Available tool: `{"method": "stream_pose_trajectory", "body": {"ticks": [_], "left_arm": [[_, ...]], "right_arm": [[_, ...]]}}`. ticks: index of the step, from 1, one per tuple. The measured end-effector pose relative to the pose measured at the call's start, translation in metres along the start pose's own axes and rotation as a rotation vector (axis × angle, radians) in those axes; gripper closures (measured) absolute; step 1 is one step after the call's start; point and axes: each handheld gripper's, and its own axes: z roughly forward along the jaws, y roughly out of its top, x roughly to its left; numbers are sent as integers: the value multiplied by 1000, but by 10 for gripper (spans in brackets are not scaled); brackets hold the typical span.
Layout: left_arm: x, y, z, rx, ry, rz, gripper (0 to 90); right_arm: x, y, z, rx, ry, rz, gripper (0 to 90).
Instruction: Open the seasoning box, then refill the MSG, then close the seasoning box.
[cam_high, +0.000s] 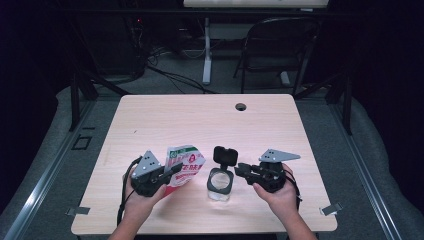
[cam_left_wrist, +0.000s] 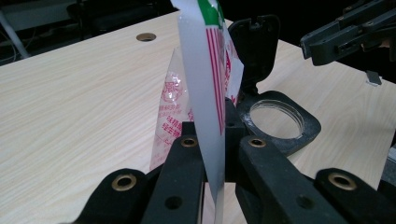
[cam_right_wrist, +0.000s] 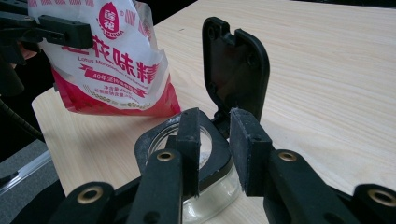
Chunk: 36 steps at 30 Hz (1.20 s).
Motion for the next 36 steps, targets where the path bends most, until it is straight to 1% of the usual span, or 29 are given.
{"method": "stream_pose_trajectory", "body": {"ticks": [4,5,7,9,12,17,20,23,26,30,33,36], "left_arm": [[1,-1,1,4,-11,-3,900],[1,-1,1,6,-11,-1,900],[1,-2,0,15,-16,-3,900],[2,-4,1,14,-21,-2,900],[4,-7,2,20,-36,-13,900],[5,-12,4,40,-49,-25,900],[3,-14,7,57,-54,-22,900],[1,-16,9,67,-65,-19,900],[0,-17,11,74,-66,-12,900],[-3,-19,13,78,-72,-7,900],[-3,-20,12,83,-69,-6,900],[-3,-22,12,77,-72,-15,900]], "right_arm": [[3,4,3,2,9,-10,735],[5,5,5,-6,13,-9,735],[7,8,7,-4,23,-19,734],[10,10,9,-5,33,-27,734],[13,12,12,-2,44,-32,732],[17,16,17,0,64,-43,725],[20,18,20,-1,77,-53,719],[23,19,23,1,91,-54,713],[24,20,26,5,102,-56,704],[26,20,29,13,114,-58,701],[27,21,31,17,122,-61,697],[28,21,34,20,130,-61,697]]}}
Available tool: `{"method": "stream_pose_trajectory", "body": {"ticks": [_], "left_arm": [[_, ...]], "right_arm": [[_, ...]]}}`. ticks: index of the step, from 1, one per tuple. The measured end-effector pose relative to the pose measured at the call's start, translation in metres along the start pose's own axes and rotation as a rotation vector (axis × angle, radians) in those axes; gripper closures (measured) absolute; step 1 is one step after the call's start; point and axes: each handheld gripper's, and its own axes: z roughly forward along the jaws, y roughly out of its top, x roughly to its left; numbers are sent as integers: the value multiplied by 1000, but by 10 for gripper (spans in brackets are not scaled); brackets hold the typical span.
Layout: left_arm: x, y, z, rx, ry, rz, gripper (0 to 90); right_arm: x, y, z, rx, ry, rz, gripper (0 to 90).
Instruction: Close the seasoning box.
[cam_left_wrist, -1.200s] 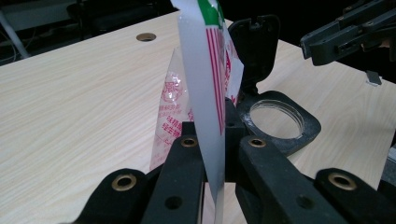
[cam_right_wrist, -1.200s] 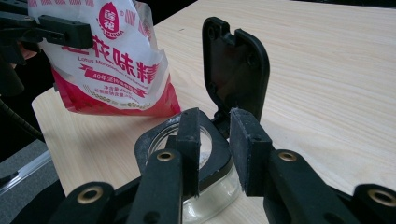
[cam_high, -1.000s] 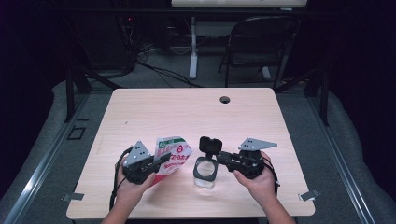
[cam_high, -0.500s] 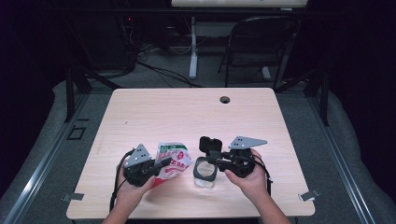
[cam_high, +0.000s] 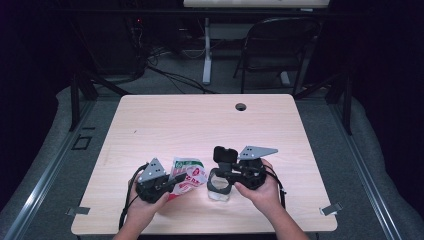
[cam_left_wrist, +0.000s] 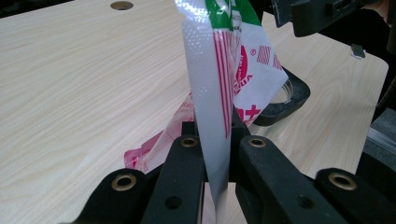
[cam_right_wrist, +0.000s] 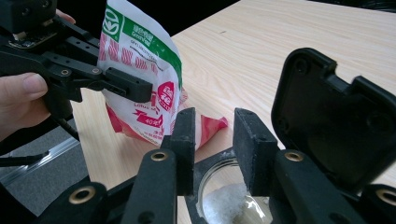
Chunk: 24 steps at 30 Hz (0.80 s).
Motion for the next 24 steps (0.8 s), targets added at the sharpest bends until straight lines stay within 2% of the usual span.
{"method": "stream_pose_trajectory", "body": {"ticks": [8,24], "left_arm": [[0,-3,-1,0,-2,-12,900],[-3,-8,2,12,-7,-8,900]], "right_arm": [[3,5,8,6,24,-4,692],[12,16,27,10,77,-25,665]]}}
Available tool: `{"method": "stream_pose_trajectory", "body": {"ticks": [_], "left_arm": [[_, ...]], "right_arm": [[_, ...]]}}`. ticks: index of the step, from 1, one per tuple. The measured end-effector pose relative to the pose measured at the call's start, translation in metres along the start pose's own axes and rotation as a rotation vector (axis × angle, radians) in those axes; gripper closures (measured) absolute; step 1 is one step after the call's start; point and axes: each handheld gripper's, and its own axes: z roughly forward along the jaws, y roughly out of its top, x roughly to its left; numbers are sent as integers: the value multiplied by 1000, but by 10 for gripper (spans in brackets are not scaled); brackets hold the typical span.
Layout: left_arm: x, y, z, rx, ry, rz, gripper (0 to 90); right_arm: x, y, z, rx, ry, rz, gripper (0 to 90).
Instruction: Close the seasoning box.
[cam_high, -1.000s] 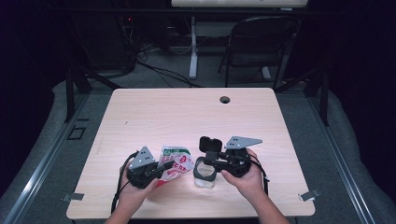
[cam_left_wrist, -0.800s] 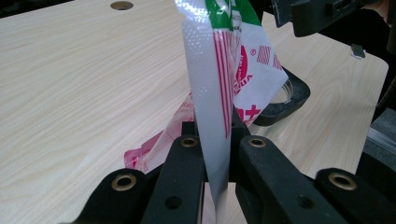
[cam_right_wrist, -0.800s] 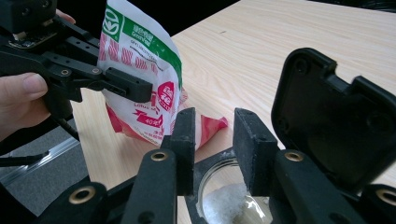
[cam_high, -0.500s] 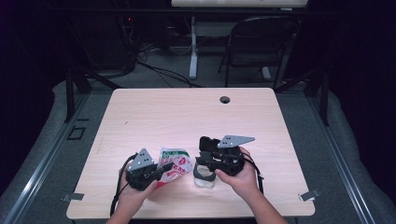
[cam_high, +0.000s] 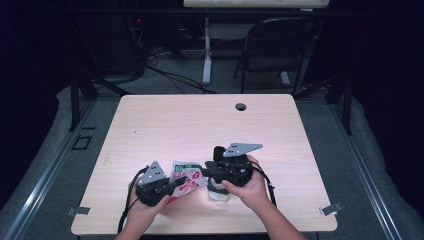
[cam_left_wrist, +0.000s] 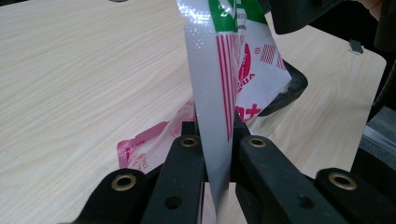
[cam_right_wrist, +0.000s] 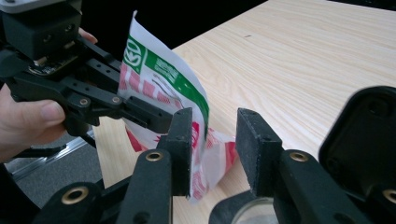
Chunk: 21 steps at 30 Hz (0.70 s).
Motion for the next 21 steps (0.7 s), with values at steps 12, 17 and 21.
{"method": "stream_pose_trajectory", "body": {"ticks": [12,17,21], "left_arm": [[-1,-2,0,5,2,2,900],[-1,-1,1,8,1,2,900],[-1,-1,1,6,0,2,900]], "right_arm": [[5,1,17,43,30,-20,668],[6,-1,24,60,38,-21,670],[6,-2,29,79,40,-24,679]]}}
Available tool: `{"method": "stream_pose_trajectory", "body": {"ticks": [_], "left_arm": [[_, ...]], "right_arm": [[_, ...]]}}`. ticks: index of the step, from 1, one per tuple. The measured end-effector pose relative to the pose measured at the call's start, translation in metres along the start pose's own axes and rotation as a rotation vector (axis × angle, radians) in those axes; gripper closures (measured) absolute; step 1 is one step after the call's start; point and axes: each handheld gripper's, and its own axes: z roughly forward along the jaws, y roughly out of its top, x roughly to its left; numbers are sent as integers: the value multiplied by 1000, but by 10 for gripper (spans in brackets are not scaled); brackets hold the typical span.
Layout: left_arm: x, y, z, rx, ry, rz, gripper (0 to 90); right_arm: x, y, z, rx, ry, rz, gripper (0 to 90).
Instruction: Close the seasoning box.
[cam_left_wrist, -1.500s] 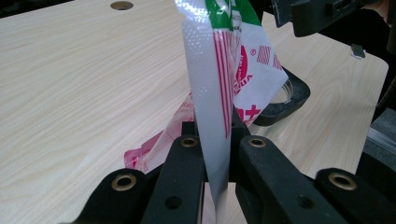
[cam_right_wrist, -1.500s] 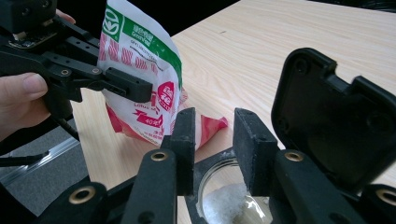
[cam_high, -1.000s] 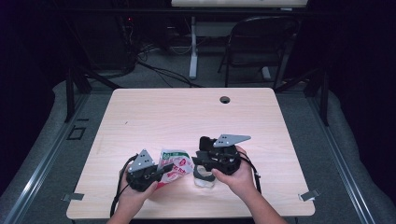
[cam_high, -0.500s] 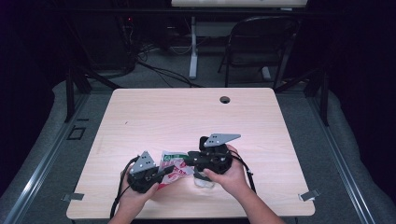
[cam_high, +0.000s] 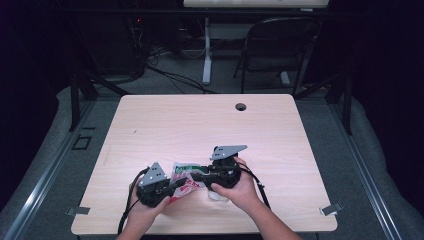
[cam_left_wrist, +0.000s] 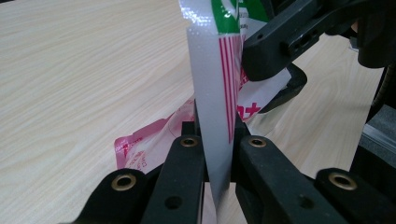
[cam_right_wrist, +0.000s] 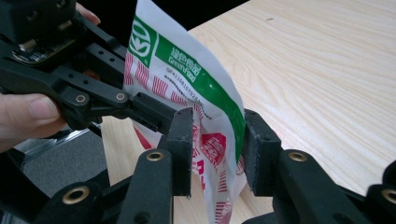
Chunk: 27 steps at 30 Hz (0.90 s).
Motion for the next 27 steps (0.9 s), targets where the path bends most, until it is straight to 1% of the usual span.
{"method": "stream_pose_trajectory", "body": {"ticks": [5,9,16,22,24,27], "left_arm": [[0,0,0,0,1,-1,900],[1,0,0,1,5,-1,900],[2,-2,0,1,5,-6,900],[2,-3,0,-2,5,-4,900],[3,-3,-1,-8,2,-6,900],[3,-4,-1,-4,2,-4,888]], "right_arm": [[0,0,2,10,2,-2,720],[0,0,3,21,15,3,793],[-1,-1,3,35,37,9,878],[-2,-1,3,36,47,8,900],[-2,-1,3,38,52,12,900],[-3,-1,4,35,61,20,900]]}}
